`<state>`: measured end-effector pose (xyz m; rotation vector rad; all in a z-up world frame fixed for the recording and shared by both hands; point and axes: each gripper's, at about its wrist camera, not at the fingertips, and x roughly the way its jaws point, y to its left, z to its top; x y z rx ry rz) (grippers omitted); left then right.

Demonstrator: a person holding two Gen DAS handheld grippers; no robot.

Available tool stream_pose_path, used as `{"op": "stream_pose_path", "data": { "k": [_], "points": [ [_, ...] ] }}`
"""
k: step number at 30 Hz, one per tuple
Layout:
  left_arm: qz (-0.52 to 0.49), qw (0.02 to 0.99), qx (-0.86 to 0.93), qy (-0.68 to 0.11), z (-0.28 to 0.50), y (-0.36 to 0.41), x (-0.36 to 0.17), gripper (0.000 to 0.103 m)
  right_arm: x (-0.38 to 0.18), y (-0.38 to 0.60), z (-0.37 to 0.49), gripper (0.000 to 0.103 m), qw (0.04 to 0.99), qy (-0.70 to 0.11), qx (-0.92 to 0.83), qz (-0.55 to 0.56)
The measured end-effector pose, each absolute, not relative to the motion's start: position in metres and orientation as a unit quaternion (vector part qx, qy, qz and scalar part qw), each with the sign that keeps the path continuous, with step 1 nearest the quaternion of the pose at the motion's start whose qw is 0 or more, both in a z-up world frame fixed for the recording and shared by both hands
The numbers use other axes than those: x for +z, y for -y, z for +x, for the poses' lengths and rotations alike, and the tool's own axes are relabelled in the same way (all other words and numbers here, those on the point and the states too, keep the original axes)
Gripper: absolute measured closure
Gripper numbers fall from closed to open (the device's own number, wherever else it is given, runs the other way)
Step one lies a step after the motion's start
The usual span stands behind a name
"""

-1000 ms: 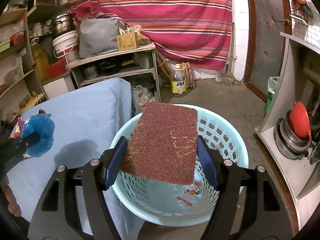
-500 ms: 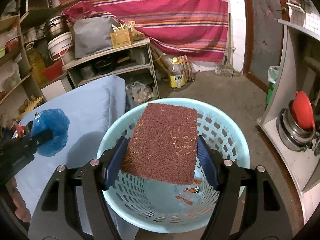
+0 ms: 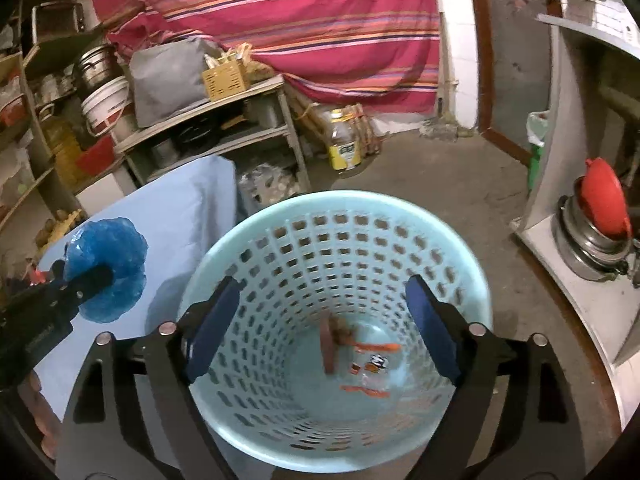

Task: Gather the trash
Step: 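Lower the blue plastic bag into the basket and open the left tool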

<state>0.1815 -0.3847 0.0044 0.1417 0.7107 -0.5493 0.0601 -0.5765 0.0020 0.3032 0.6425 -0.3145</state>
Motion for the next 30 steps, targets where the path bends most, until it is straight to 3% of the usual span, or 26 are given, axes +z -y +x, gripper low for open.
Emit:
{"op": "stream_pose_path", "data": {
  "k": [16, 18, 19, 20, 30],
  "points": [
    [0.09, 0.868, -0.322, -0.368, 0.203, 0.473, -0.024, 0.081, 0.007, 0.608, 0.037, 0.01, 0.919, -0.301, -0.213, 0.143],
    [0.088, 0.863, -0.325, -0.378, 0.21, 0.478, -0.026, 0.072, 0.007, 0.613, 0.035, 0.01, 0.918, -0.297, -0.216, 0.151],
    [0.084, 0.859, -0.323, -0.387, 0.212, 0.477, -0.028, 0.047, 0.007, 0.613, 0.034, 0.01, 0.918, -0.296, -0.216, 0.152],
    [0.078, 0.86, -0.321, -0.388, 0.213, 0.476, -0.028, 0.03, 0.008, 0.614, 0.034, 0.01, 0.918, -0.296, -0.217, 0.152],
    [0.071, 0.863, -0.319, -0.385, 0.214, 0.455, -0.022, 0.027, 0.007, 0.617, 0.035, 0.01, 0.916, -0.293, -0.223, 0.16]
  ]
}}
